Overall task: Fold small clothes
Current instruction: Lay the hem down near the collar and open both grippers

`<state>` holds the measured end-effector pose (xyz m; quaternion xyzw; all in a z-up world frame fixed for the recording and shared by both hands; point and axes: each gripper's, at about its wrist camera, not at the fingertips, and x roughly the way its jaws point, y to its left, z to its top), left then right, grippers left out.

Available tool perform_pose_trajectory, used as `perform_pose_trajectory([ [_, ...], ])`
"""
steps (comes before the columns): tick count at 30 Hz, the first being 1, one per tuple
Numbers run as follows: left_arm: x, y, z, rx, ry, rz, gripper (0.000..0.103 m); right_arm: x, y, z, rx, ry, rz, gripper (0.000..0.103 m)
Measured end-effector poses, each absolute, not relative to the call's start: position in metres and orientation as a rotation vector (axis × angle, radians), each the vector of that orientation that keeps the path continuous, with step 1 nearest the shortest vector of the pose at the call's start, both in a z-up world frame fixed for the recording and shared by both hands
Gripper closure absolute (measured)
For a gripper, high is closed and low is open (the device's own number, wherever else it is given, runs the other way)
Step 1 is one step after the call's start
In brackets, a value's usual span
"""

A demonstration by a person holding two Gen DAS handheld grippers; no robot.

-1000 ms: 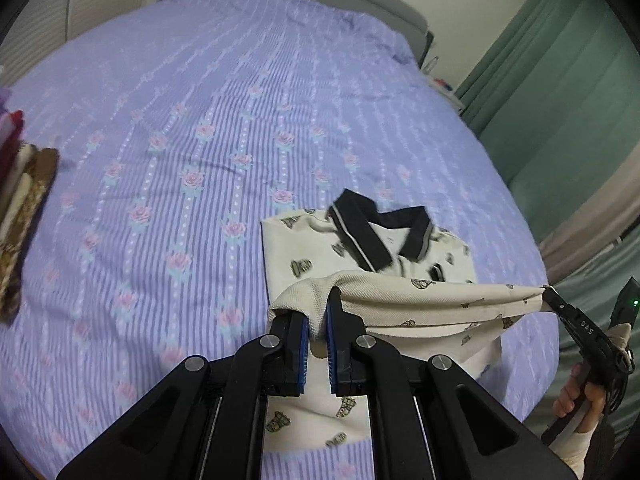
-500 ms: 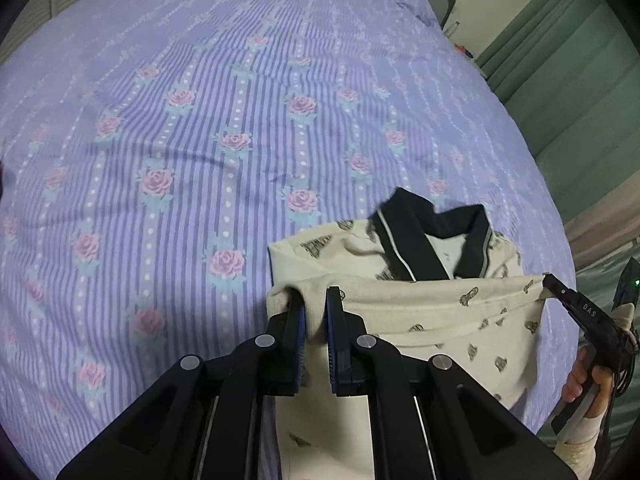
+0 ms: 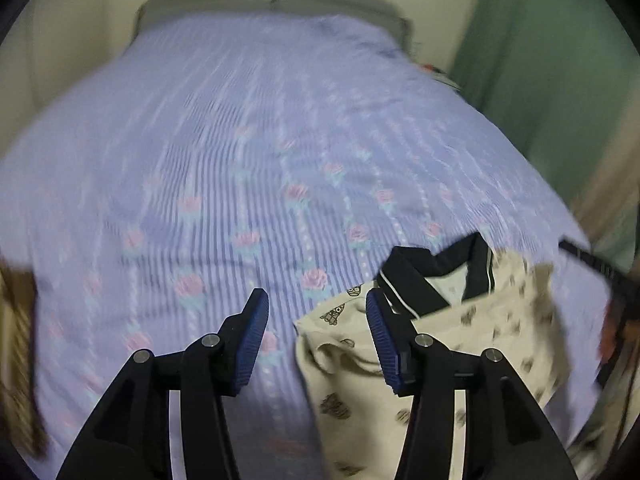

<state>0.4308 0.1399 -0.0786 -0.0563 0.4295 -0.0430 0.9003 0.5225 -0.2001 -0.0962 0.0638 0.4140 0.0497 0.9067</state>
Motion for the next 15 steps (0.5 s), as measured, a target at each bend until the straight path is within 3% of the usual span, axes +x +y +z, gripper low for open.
perform_pose_trajectory([
  [8,0.398,0.124,-0.083,0.191,0.879,-0.258,0.053,0.473,-0.172,-0.085,-0.195,0.866,0.147,0.052],
  [15,0.417,0.111,-0.112,0.317,0.946,-0.373,0.053,0.467,-0.170,-0.108,-0.189,0.964,0.180,0.052],
])
